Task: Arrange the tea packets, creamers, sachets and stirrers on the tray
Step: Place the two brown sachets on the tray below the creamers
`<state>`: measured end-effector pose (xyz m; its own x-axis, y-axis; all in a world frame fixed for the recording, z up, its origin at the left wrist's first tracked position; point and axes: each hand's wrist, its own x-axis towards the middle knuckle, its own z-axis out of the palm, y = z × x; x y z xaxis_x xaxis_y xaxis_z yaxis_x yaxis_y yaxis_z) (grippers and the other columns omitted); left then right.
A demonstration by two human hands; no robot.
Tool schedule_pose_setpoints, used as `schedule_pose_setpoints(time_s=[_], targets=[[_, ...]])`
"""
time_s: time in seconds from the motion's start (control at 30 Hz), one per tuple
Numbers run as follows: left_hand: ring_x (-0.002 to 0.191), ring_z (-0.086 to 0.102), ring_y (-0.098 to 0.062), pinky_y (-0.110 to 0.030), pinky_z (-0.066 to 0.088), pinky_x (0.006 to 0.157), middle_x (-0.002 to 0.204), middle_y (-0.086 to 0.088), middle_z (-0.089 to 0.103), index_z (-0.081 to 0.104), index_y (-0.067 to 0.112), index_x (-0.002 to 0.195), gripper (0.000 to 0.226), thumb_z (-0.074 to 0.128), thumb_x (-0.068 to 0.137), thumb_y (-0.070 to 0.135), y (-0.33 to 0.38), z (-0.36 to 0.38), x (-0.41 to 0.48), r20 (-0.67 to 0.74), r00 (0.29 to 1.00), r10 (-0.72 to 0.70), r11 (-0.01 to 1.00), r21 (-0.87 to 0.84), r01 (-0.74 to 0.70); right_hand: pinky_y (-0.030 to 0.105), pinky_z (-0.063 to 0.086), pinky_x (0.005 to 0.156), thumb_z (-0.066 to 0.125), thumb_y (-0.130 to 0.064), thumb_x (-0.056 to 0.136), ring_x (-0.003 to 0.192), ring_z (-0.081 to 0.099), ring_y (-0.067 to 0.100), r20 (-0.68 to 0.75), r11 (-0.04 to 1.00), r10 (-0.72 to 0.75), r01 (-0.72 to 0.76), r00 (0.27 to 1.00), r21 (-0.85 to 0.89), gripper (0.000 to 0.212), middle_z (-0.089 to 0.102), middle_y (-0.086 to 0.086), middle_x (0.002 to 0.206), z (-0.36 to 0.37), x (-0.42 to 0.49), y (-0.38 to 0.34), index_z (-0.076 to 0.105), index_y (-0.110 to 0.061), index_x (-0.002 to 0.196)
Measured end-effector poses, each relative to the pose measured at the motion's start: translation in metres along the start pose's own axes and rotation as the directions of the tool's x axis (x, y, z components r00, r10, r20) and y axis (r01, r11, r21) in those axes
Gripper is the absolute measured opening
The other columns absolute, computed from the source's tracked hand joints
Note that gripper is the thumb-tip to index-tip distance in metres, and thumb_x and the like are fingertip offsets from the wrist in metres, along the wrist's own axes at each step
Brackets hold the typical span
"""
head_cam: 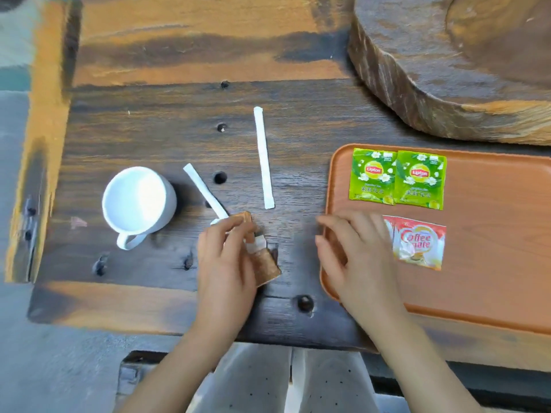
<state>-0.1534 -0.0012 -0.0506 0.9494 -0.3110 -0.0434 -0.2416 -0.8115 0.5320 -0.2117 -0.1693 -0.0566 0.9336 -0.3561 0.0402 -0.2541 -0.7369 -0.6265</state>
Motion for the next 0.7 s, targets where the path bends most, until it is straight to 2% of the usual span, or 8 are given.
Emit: schedule_pose_setpoints(time_s=[0.1,0.2,0.27,0.37,0.47,0.57,0.63,0.7], targets=[[0.107,0.043,-0.021,-0.012,0.024,0.1,0.115,-0.016,0.06,0.059,0.004,0.11,0.03,0.044,0.085,0.009,-0.023,-0.005,-0.004,-0.061,0.992,-0.108,0.993,0.038,0.111,0.036,0.045,0.079,0.051,-0.04,0.08,0.093,0.047,0.019,0.157,0.992,-0.091,0.104,0.983,-0.071,0.035,0.064,0.002,0.097,0.022,0.005,-0.028,0.064,-0.015,0.102],[0.118,0.042,-0.025,-0.027,0.026,0.103,0.127,-0.015,0.057,0.05,0.003,0.123,0.043,0.047,0.084,0.02,-0.037,-0.001,-0.004,-0.007,0.987,-0.158,0.983,0.096,0.158,0.035,0.05,0.073,0.062,-0.05,0.071,0.089,0.056,0.024,0.311,0.966,-0.029,0.106,0.95,-0.234,0.048,0.064,0.0,0.094,0.04,0.0,-0.05,0.062,-0.017,0.104],[0.12,0.043,-0.026,-0.029,0.027,0.103,0.129,-0.011,0.057,0.047,0.005,0.127,0.05,0.044,0.083,0.029,-0.039,0.002,-0.004,0.012,0.985,-0.171,0.98,0.11,0.168,0.036,0.051,0.071,0.073,-0.047,0.063,0.085,0.058,0.026,0.351,0.955,0.062,0.047,0.934,-0.294,0.054,0.062,0.002,0.091,0.048,-0.008,-0.059,0.061,-0.015,0.105],[0.112,0.044,-0.022,-0.026,0.028,0.099,0.121,-0.008,0.061,0.052,0.007,0.121,0.045,0.057,0.079,0.022,-0.039,0.004,0.0,-0.002,0.986,-0.167,0.983,0.083,0.166,0.038,0.051,0.069,0.077,-0.035,0.065,0.081,0.057,0.027,0.326,0.946,0.119,-0.007,0.938,-0.325,0.053,0.059,0.004,0.088,0.057,-0.018,-0.064,0.058,-0.015,0.11],[0.102,0.045,-0.022,-0.016,0.024,0.089,0.111,-0.007,0.062,0.055,0.01,0.117,0.042,0.065,0.076,0.011,-0.039,0.004,0.003,0.004,0.984,-0.178,0.983,0.047,0.178,0.041,0.051,0.075,0.075,-0.023,0.069,0.085,0.057,0.03,0.315,0.959,0.147,-0.057,0.938,-0.279,0.059,0.059,0.007,0.093,0.06,-0.023,-0.067,0.051,-0.013,0.122],[0.097,0.046,-0.022,-0.012,0.02,0.082,0.103,-0.005,0.061,0.057,0.012,0.116,0.039,0.065,0.077,0.011,-0.039,0.003,0.008,0.018,0.968,-0.249,0.968,-0.018,0.25,0.044,0.048,0.083,0.065,-0.013,0.078,0.097,0.055,0.032,0.32,0.978,0.195,-0.159,0.927,-0.136,0.059,0.054,0.009,0.108,0.056,-0.019,-0.073,0.042,-0.014,0.133],[0.093,0.046,-0.018,-0.015,0.026,0.081,0.092,-0.002,0.059,0.058,0.015,0.114,0.037,0.066,0.077,0.012,-0.038,0.001,0.014,0.047,0.951,-0.306,0.948,-0.075,0.309,0.041,0.047,0.085,0.058,-0.009,0.083,0.102,0.053,0.03,0.349,0.973,0.22,-0.232,0.911,-0.008,0.058,0.047,0.005,0.117,0.05,-0.014,-0.076,0.035,-0.02,0.136],[0.088,0.054,-0.024,-0.03,0.041,0.085,0.077,0.004,0.056,0.058,0.015,0.111,0.037,0.066,0.076,0.01,-0.037,-0.002,0.021,0.096,0.932,-0.349,0.923,-0.139,0.36,0.032,0.042,0.084,0.055,-0.006,0.084,0.105,0.052,0.024,0.369,0.949,0.247,-0.301,0.896,0.096,0.059,0.044,0.002,0.121,0.046,-0.01,-0.072,0.033,-0.023,0.136]])
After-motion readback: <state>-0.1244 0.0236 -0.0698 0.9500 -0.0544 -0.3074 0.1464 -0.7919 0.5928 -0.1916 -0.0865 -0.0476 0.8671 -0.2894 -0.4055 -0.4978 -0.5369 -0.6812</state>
